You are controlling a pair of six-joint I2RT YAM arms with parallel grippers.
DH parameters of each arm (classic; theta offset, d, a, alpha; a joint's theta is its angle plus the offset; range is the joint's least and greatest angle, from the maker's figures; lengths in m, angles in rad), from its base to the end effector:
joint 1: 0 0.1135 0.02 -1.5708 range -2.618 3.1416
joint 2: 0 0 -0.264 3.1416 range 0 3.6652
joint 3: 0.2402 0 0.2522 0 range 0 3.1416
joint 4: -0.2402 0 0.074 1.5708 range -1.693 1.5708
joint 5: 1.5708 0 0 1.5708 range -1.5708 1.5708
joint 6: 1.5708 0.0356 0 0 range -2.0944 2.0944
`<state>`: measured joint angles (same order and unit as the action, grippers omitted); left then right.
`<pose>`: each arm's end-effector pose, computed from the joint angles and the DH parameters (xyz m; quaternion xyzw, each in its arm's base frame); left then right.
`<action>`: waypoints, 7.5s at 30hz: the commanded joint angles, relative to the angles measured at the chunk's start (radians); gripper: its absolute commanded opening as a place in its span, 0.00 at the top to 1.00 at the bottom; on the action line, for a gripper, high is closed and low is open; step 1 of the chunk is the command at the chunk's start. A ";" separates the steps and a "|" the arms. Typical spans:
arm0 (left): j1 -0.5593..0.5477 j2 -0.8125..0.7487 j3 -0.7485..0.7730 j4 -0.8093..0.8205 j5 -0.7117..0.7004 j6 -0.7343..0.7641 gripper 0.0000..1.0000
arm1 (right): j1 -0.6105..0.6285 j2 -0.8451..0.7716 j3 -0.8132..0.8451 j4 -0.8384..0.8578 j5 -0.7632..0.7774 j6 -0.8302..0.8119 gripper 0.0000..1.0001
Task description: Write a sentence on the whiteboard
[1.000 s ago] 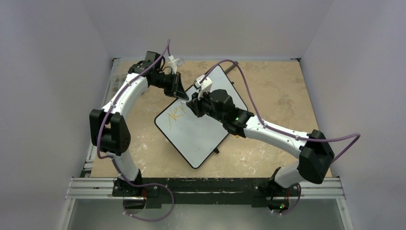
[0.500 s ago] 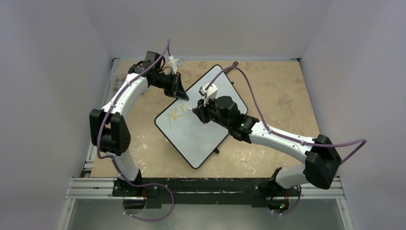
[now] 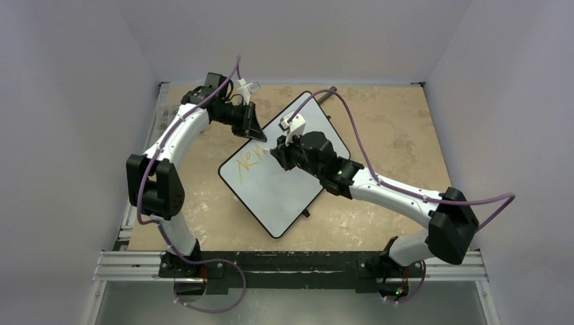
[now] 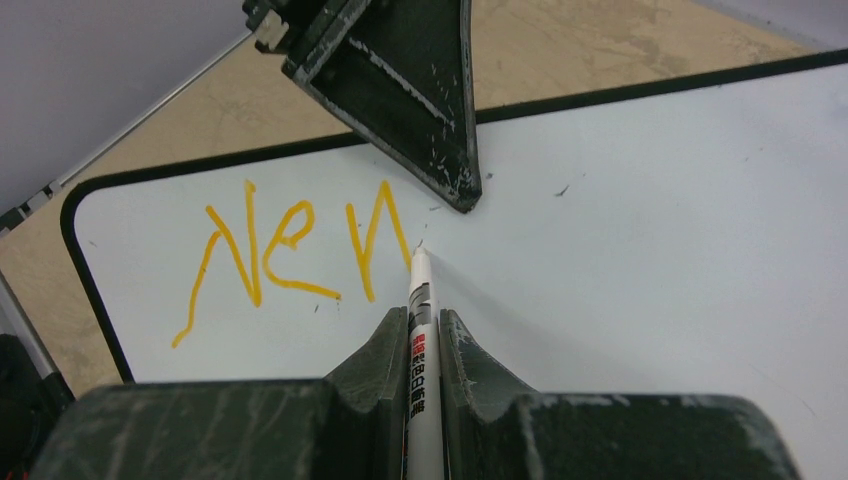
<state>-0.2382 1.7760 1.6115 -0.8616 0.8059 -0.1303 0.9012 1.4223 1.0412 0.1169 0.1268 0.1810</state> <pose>0.3597 -0.1138 0.3067 0.1531 0.8790 -0.4166 0.1741 0.2122 0.2608 0.3106 -0.2432 0.7552 0.2693 0.5458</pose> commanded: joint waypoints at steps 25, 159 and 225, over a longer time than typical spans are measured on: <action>0.003 -0.078 0.018 -0.008 -0.129 0.012 1.00 | -0.030 -0.157 -0.027 -0.056 -0.015 0.000 1.00; -0.069 -0.118 -0.023 -0.040 -0.303 0.003 1.00 | 0.057 -0.112 -0.199 -0.026 -0.384 -0.085 1.00; -0.069 -0.121 -0.025 -0.039 -0.309 0.003 1.00 | 0.064 -0.067 -0.130 -0.066 -0.382 -0.098 1.00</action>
<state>-0.3084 1.6787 1.5944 -0.8757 0.6582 -0.1402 0.9668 1.3178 0.8551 0.0586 -0.2806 0.1104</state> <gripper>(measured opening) 0.047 0.095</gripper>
